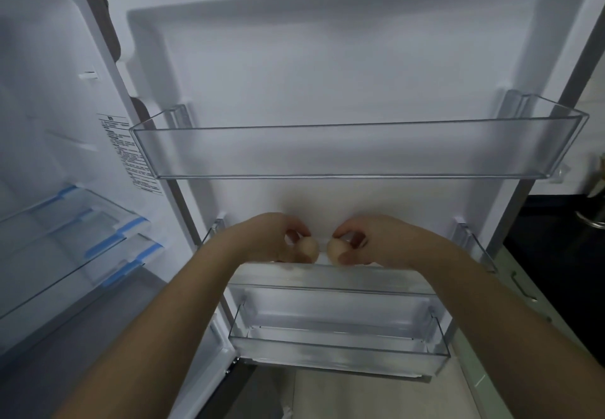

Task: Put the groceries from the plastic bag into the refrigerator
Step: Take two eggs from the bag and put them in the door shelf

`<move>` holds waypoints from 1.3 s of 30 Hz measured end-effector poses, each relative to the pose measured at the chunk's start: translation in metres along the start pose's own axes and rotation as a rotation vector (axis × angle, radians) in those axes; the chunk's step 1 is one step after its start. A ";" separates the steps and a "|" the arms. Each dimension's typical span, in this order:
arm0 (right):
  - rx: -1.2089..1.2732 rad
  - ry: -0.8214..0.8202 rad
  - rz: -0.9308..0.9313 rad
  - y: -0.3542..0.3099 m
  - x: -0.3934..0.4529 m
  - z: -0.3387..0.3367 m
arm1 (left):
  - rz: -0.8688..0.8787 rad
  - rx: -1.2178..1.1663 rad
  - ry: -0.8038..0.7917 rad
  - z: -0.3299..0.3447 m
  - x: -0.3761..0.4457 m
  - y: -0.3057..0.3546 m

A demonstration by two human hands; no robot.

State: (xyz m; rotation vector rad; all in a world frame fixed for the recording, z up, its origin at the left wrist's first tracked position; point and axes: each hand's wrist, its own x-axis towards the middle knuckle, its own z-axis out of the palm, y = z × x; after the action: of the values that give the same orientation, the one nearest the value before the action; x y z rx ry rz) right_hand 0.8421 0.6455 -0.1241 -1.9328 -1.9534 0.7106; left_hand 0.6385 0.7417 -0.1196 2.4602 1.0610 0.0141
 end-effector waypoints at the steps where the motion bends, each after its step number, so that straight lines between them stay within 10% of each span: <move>1: 0.009 0.009 0.000 -0.001 0.002 0.002 | 0.018 0.014 0.009 0.001 0.001 -0.001; 25: 0.097 0.167 0.046 0.003 0.006 0.012 | -0.073 -0.102 0.088 0.003 0.000 0.002; 39: -0.284 0.371 -0.048 -0.014 -0.043 0.012 | -0.027 0.124 0.455 0.021 -0.048 0.021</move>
State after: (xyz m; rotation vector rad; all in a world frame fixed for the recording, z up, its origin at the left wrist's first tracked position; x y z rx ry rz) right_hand 0.8258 0.6016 -0.1213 -1.9891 -1.9316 0.0505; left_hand 0.6230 0.6875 -0.1212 2.6209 1.3109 0.5374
